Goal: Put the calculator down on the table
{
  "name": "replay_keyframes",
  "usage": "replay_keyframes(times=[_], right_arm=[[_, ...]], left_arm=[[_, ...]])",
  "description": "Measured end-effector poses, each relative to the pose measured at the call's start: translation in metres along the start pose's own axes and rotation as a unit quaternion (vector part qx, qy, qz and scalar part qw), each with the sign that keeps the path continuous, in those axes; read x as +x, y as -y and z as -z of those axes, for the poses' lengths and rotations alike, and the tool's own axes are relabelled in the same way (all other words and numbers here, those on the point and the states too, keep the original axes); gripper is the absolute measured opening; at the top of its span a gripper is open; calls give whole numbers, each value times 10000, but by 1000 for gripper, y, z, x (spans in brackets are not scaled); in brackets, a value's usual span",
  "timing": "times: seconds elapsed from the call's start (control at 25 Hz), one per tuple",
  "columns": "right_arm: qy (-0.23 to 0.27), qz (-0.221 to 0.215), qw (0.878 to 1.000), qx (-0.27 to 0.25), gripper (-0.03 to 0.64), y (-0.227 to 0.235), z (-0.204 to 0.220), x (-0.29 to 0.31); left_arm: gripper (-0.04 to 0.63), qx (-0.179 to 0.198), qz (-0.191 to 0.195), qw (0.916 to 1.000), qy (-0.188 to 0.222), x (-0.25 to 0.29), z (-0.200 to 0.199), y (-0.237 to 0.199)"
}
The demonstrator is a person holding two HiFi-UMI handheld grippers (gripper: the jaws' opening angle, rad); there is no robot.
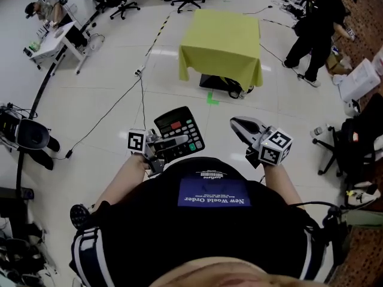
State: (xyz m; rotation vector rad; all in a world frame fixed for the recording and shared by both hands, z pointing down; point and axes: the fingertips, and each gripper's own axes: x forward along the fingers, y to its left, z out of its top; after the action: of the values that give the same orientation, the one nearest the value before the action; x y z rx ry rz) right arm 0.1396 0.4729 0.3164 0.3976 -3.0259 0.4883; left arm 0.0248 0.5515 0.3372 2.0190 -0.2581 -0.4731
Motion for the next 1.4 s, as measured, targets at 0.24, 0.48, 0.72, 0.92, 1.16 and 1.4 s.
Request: replay_keyframes(times=[0.24, 0.48, 0.72, 0.92, 1.16, 1.4], right_arm=[[-65, 307, 9995, 86, -12, 58, -15, 22], [106, 781, 9966, -234, -12, 117, -74, 93], [197, 1115, 9935, -112, -12, 161, -95, 170], [-61, 1162, 9932, 41, -12, 202, -91, 204], [-63, 982, 9950, 178, -12, 274, -101, 215], [-127, 321, 9994, 56, -12, 380, -152, 206]], left_arm=[[87, -219, 146, 9994, -243, 18, -55, -42], [87, -56, 634, 9962, -599, 9, -170, -73], [87, -66, 750, 9921, -1004, -22, -257, -113], [87, -105, 821, 9916, -995, -19, -310, -145], [87, -377, 603, 9941, -823, 5, -344, -188], [87, -6, 203, 9991, -384, 87, -416, -210]])
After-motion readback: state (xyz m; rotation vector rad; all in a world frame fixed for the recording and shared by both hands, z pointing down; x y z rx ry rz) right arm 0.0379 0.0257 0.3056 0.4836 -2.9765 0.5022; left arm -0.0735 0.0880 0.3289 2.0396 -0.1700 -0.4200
